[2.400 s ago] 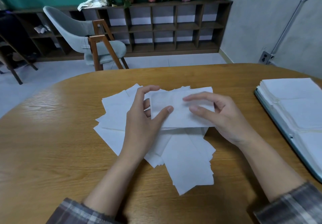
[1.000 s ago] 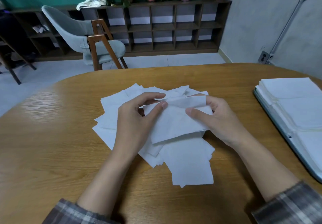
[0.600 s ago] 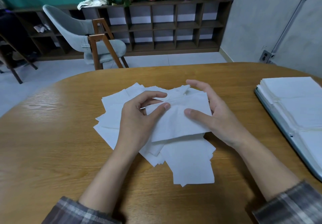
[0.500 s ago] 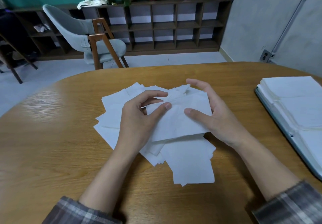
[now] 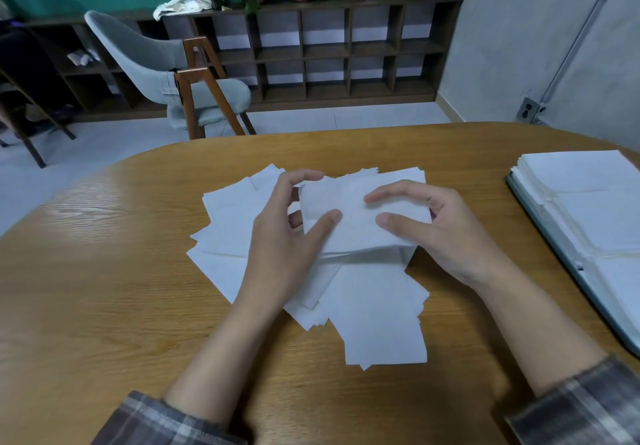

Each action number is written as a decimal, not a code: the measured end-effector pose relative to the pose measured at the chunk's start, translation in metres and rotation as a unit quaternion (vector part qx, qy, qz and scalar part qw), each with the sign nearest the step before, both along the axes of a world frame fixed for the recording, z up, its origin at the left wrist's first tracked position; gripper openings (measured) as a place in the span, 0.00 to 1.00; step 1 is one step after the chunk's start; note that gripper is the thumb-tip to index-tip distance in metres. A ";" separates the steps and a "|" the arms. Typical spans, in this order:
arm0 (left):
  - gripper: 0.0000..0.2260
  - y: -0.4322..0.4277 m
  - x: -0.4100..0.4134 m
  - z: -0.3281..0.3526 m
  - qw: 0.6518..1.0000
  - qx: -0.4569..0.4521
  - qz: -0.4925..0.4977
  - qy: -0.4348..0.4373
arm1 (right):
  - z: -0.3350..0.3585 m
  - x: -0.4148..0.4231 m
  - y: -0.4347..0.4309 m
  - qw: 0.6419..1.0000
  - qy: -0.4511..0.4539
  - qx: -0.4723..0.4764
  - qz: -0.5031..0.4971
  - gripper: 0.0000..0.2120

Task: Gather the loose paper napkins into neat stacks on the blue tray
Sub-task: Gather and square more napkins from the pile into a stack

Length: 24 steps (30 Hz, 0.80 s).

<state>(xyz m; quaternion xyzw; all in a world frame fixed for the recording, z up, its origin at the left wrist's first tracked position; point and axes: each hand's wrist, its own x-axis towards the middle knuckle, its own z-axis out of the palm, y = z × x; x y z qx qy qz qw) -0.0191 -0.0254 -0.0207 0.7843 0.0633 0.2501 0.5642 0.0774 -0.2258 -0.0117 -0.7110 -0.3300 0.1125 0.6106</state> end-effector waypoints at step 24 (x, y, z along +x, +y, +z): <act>0.16 0.010 -0.001 -0.013 0.899 0.280 -0.284 0.183 | -0.013 0.015 -0.004 0.967 -0.059 -0.067 -0.239 0.15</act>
